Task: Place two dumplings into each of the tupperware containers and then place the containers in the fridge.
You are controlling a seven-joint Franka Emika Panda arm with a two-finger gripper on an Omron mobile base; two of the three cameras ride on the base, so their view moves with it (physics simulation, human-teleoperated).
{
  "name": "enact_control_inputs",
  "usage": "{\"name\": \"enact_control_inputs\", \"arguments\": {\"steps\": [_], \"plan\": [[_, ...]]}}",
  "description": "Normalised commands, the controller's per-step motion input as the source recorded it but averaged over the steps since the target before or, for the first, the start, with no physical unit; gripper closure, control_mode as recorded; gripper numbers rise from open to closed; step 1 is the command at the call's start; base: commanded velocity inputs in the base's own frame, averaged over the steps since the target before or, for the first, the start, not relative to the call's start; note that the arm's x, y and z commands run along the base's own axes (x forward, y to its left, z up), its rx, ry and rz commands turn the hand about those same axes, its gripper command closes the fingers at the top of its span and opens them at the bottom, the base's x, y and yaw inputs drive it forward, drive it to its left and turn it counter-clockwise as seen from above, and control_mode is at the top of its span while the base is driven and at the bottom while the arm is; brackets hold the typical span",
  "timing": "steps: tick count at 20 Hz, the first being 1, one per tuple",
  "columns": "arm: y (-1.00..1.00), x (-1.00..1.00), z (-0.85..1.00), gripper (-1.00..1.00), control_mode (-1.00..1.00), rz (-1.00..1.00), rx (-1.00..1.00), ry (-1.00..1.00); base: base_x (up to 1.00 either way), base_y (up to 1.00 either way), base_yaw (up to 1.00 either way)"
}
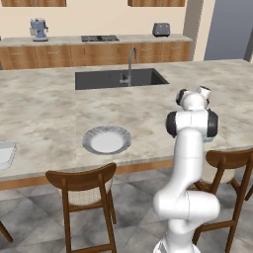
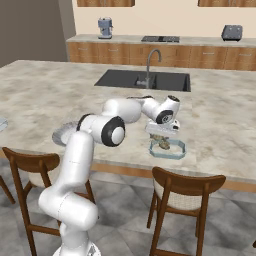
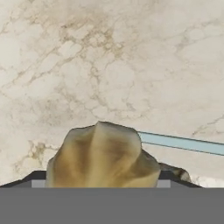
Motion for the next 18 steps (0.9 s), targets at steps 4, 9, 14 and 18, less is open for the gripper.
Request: {"name": "enact_control_inputs", "arguments": {"steps": [4, 9, 14, 18], "plan": [[-0.3, -0.09, 0.05, 1.0, -1.0, 0.0, 0.01, 0.0, 0.0, 0.0, 0.0], [-0.35, -0.32, 0.16, 1.0, -1.0, 0.0, 0.0, -0.01, 0.0, 0.0, 0.0], [-0.77, -0.26, -0.42, 1.0, -1.0, 0.0, 0.0, -0.1, 0.0, 0.0, 0.0], [-0.21, -0.33, -0.24, 1.0, -1.0, 0.0, -0.02, -0.01, 0.0, 0.0, 0.0]]}}
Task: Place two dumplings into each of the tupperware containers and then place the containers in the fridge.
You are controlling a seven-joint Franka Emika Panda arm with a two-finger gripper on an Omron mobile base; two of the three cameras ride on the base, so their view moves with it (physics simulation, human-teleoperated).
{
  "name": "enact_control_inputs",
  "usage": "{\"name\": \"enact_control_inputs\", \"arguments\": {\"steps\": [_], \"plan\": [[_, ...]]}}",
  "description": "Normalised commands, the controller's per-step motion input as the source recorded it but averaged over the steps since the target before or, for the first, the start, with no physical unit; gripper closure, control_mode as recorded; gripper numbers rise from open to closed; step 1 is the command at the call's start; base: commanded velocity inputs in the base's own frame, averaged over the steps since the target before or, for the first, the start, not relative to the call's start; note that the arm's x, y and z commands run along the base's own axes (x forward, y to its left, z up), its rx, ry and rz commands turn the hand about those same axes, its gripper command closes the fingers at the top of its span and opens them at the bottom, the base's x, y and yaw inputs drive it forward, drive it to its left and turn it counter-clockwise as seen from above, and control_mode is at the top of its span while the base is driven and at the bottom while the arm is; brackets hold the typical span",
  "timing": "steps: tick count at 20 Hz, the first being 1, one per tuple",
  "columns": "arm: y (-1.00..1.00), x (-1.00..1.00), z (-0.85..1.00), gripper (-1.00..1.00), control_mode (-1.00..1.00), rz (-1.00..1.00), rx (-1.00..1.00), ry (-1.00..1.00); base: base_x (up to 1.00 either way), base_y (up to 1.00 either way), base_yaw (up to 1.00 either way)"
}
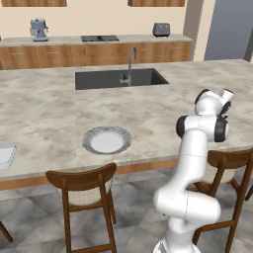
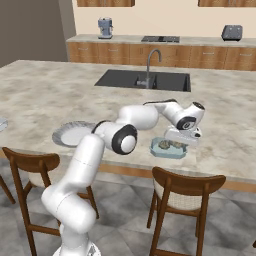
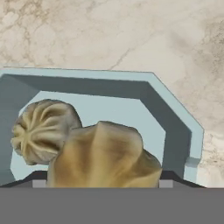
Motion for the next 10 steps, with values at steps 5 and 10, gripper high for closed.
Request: {"name": "enact_control_inputs", "arguments": {"steps": [5, 10], "plan": [[0.05, 0.0, -0.28, 1.0, -1.0, 0.03, -0.02, 0.0, 0.0, 0.0, 0.0], [0.01, -0.04, -0.03, -1.0, -1.0, 0.01, 0.0, 0.0, 0.0, 0.0, 0.0]]}}
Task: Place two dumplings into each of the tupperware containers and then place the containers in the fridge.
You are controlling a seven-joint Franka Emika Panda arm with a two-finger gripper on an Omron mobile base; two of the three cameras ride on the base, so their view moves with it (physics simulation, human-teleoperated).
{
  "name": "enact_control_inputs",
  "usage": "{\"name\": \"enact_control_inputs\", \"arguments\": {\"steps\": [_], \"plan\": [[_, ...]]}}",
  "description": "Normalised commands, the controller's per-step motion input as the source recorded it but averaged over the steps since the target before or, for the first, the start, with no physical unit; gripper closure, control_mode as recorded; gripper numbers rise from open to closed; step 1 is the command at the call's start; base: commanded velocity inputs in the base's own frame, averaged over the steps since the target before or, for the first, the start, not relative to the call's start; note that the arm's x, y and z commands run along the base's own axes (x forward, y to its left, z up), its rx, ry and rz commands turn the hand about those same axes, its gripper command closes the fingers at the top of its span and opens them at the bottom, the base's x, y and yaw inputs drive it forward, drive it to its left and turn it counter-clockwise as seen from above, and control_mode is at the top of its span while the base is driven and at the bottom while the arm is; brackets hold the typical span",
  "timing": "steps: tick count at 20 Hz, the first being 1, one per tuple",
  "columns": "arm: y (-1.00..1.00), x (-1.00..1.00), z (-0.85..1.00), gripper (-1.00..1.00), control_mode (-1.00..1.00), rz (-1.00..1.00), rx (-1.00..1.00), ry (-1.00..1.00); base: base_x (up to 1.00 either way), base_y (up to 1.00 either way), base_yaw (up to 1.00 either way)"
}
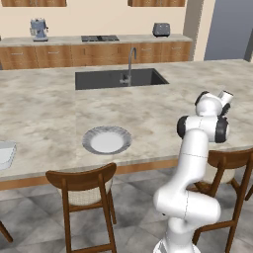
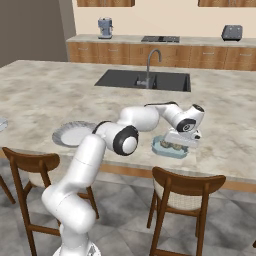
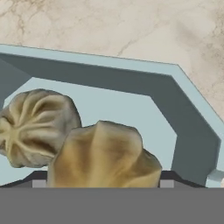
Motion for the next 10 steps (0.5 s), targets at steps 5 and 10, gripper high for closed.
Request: {"name": "enact_control_inputs", "arguments": {"steps": [5, 10], "plan": [[0.0, 0.0, 0.0, -1.0, -1.0, 0.0, 0.0, 0.0, 0.0, 0.0, 0.0], [0.04, 0.0, 0.19, -1.0, -1.0, 0.0, 0.0, 0.0, 0.0, 0.0, 0.0]]}}
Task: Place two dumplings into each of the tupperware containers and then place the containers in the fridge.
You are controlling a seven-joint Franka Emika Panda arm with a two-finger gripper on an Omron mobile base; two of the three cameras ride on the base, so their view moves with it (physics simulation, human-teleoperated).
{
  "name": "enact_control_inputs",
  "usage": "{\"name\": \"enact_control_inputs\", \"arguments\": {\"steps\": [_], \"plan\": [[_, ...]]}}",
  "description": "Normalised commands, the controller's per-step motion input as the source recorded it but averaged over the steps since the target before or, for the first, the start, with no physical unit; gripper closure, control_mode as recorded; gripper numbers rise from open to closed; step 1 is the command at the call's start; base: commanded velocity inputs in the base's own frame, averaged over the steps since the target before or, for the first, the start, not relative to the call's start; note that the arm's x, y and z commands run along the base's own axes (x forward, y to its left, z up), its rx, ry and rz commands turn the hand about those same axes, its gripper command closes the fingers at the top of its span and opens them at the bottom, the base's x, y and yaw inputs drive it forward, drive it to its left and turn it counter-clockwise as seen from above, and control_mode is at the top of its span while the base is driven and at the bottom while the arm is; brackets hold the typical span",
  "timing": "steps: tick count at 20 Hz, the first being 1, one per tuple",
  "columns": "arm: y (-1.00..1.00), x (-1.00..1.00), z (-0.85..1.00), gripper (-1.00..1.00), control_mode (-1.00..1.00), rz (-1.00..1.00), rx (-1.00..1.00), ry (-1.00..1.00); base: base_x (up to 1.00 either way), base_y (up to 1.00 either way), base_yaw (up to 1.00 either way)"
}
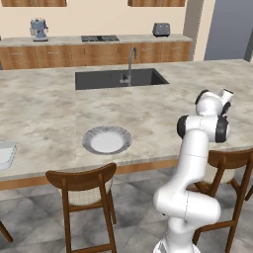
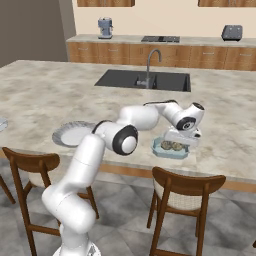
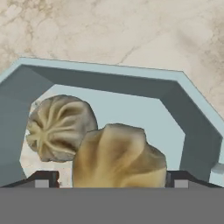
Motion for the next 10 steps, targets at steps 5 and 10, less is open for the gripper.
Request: {"name": "enact_control_inputs", "arguments": {"steps": [5, 10], "plan": [[0.0, -0.15, 0.44, -1.0, -1.0, 0.0, -0.02, 0.0, 0.0, 0.0, 0.0], [0.62, -0.68, 0.32, -1.0, -1.0, 0.04, -0.12, 0.0, 0.0, 0.0, 0.0]]}}
